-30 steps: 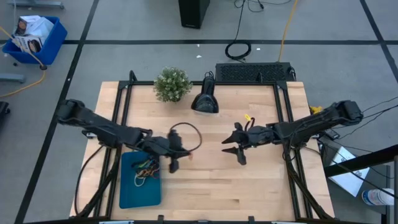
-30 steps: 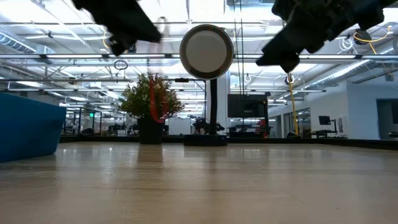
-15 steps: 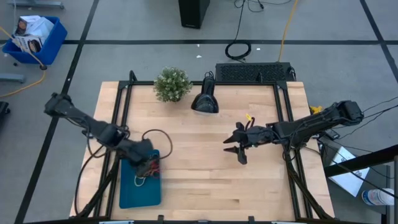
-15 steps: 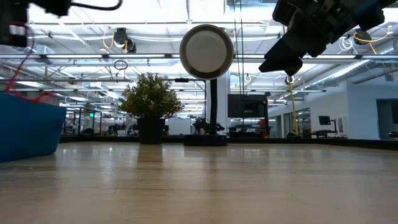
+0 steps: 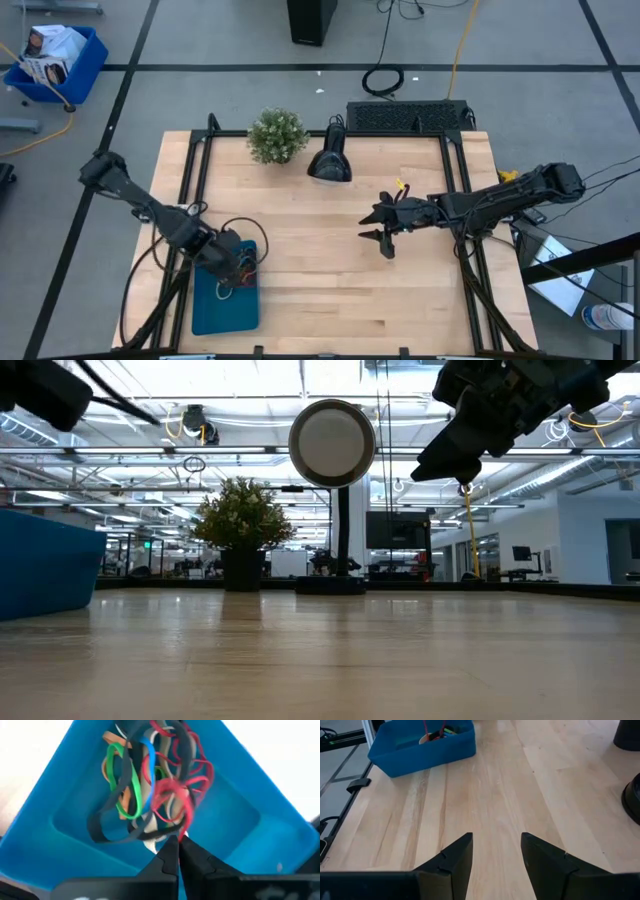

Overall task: Pick and place rubber bands into bin
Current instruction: Put the red rubber band into the blue bin

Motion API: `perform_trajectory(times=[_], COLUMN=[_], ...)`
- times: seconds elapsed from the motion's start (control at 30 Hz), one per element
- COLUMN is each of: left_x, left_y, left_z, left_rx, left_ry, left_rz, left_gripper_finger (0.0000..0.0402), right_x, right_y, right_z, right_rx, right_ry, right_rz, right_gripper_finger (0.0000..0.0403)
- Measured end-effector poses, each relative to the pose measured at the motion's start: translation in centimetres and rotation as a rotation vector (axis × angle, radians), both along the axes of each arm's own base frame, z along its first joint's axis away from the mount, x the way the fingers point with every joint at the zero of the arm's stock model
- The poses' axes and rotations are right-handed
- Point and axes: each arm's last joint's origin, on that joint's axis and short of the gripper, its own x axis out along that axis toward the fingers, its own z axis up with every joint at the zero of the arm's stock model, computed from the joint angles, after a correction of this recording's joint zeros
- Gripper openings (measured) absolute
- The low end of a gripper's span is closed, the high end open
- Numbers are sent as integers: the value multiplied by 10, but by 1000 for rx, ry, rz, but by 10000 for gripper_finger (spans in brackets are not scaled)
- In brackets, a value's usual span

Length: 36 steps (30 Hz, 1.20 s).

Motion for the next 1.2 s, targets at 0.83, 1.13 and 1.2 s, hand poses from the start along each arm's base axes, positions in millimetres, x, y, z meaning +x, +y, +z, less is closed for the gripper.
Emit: perform_trajectory(times=[0.83,1.13,1.2], left_x=[16,5,1], left_y=[-15,-11,-10], left_z=[-15,-16,-17], left_rx=[-103,-90,-70], left_ry=[11,136,175], left_rz=[-187,-195,-184], left_gripper_finger=[66,71,71], right_x=[0,-2,-2], right_y=[-1,-1,0], right_z=[-1,-3,-3], right_rx=[1,-2,-2], right_ry=[8,34,34], right_rz=[1,1,2], right_gripper_finger=[161,160,161])
